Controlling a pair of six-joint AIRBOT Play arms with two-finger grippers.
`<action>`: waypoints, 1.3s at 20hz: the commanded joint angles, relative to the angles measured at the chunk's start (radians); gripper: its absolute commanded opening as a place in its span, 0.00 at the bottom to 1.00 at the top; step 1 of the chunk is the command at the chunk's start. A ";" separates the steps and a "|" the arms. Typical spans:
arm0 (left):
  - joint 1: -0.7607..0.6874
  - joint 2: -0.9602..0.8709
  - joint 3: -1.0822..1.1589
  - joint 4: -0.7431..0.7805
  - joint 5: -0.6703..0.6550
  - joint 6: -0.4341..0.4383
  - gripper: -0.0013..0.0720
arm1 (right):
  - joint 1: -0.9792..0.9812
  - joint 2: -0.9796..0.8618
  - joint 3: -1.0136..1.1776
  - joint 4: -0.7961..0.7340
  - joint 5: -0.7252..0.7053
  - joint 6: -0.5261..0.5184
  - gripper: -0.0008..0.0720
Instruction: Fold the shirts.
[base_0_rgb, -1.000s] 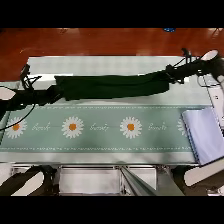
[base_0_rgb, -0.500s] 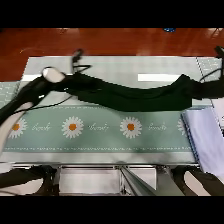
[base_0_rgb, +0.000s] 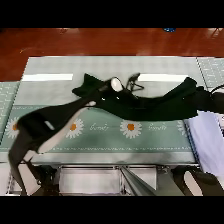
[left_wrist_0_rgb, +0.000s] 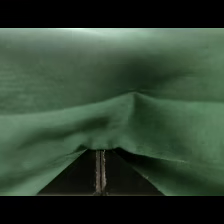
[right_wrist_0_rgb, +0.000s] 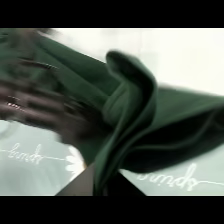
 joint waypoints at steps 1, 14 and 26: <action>-0.080 -0.094 0.059 -0.103 -0.066 -0.034 0.04 | 0.002 0.013 -0.002 0.030 0.000 -0.002 0.04; 0.511 0.422 0.012 0.316 -0.309 0.035 0.04 | 0.099 -0.270 0.074 0.354 -0.113 -0.127 0.04; 0.758 1.224 -0.837 0.383 -0.138 -0.002 0.04 | 0.612 -1.086 0.676 0.362 -0.371 -0.075 0.04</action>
